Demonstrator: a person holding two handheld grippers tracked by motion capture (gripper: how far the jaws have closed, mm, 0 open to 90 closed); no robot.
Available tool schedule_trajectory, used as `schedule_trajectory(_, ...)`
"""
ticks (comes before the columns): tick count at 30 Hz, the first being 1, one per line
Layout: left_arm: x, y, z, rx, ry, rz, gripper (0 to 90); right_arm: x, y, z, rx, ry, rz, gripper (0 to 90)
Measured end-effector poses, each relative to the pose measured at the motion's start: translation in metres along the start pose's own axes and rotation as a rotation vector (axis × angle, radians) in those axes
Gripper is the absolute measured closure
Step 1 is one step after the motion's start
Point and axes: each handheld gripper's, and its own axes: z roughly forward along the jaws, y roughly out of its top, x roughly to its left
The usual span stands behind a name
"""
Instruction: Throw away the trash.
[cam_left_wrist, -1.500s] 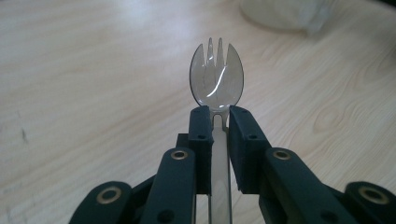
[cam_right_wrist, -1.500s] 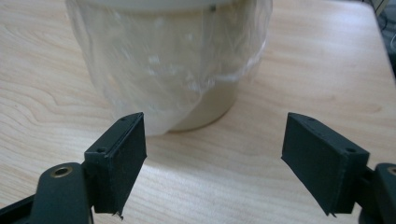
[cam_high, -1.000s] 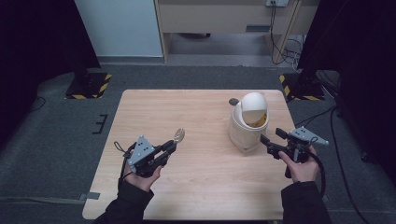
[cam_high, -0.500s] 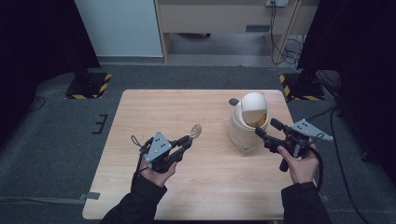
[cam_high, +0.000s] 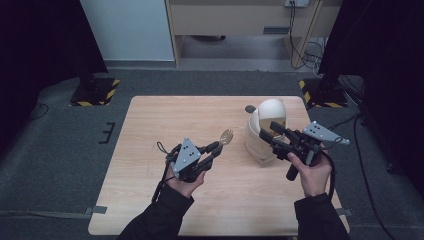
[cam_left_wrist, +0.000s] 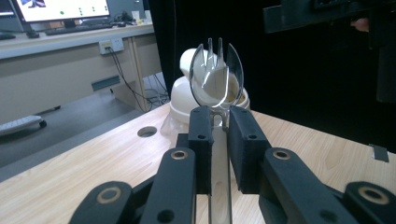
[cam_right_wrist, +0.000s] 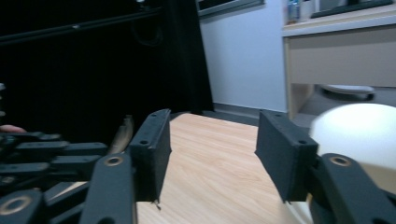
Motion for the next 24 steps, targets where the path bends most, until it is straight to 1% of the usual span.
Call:
schedule_trajectory(2,-0.003,0.001,0.003,-0.001,-0.001,0.007,79.4,0.004,0.000,0.003,0.004,0.029,0.012,49.6)
schedule_trajectory(3,-0.004,0.001,0.005,0.000,0.000,0.011,79.4,0.006,0.000,0.005,0.004,0.055,0.031,51.8)
schedule_trajectory(5,-0.007,0.001,0.009,-0.004,-0.001,0.012,79.3,0.007,-0.001,0.007,0.001,0.076,0.051,53.3)
schedule_trajectory(6,-0.008,0.000,0.011,-0.005,-0.002,0.014,79.3,0.007,-0.001,0.007,0.001,0.076,0.051,53.3)
schedule_trajectory(9,-0.012,0.000,0.018,-0.003,-0.005,0.010,79.3,0.009,-0.003,0.010,0.001,0.099,0.069,54.4)
schedule_trajectory(10,-0.014,0.000,0.020,-0.003,-0.006,0.011,79.4,0.009,-0.003,0.011,0.006,0.108,0.068,54.5)
schedule_trajectory(13,-0.020,0.000,0.024,-0.005,-0.008,0.024,79.4,0.011,-0.004,0.014,0.016,0.130,0.078,55.8)
schedule_trajectory(16,-0.024,0.001,0.027,-0.009,-0.012,0.033,79.4,0.012,-0.007,0.017,0.028,0.140,0.091,56.7)
schedule_trajectory(18,-0.026,0.001,0.030,-0.015,-0.014,0.031,79.4,0.013,-0.010,0.019,0.039,0.145,0.092,57.7)
schedule_trajectory(20,-0.028,0.002,0.031,-0.021,-0.017,0.031,79.4,0.014,-0.012,0.020,0.051,0.153,0.093,59.7)
schedule_trajectory(24,-0.031,0.004,0.032,-0.021,-0.024,0.032,79.4,0.016,-0.014,0.022,0.067,0.167,0.098,66.5)
